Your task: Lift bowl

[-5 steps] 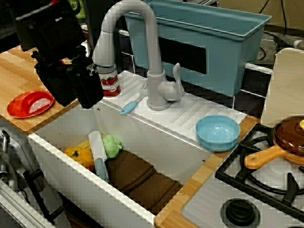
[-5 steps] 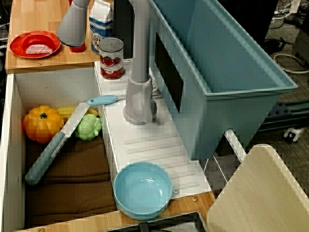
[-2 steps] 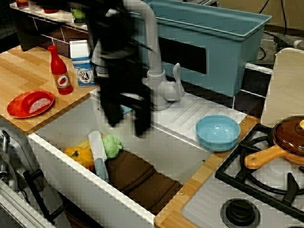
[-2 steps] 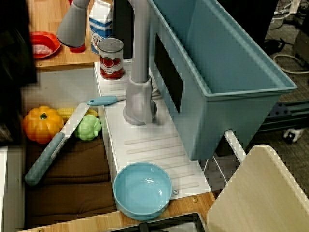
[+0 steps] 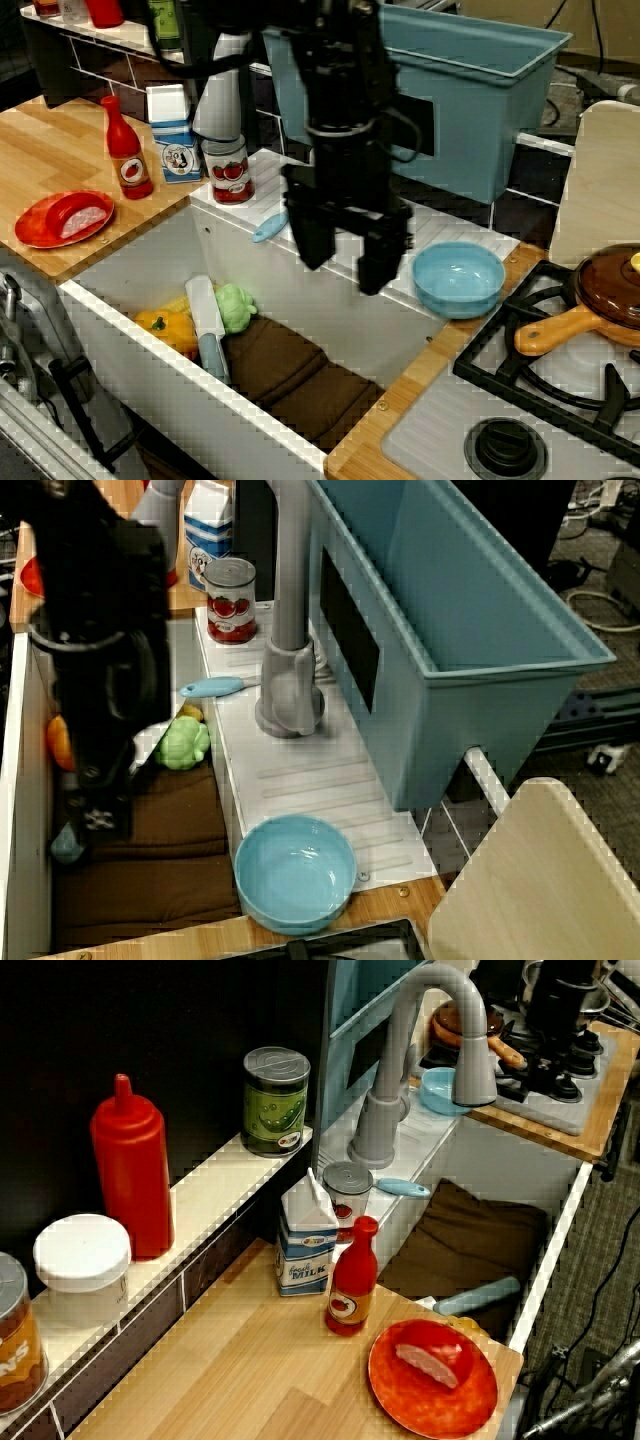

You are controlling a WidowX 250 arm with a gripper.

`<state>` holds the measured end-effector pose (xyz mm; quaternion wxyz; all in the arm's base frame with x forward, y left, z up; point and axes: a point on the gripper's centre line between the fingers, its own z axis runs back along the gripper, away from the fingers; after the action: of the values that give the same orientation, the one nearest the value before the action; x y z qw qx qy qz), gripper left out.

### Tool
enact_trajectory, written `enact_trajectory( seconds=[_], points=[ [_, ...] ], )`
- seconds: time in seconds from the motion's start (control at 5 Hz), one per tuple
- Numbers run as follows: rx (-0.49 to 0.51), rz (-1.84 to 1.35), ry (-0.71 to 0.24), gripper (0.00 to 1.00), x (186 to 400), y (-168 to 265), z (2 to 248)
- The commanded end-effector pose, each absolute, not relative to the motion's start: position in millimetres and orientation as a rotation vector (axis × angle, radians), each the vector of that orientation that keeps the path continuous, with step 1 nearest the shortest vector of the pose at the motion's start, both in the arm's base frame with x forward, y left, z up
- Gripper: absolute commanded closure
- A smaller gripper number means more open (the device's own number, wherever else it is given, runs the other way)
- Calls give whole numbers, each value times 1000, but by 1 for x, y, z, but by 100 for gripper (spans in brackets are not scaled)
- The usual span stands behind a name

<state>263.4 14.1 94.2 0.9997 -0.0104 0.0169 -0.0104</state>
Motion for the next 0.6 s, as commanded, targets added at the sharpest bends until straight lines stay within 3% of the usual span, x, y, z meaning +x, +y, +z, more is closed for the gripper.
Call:
enact_trajectory(
  seconds=[0.0,0.4],
  points=[
    [-94,29,24,0,288,16,110],
    [-97,110,-23,0,305,20,98]
  ],
)
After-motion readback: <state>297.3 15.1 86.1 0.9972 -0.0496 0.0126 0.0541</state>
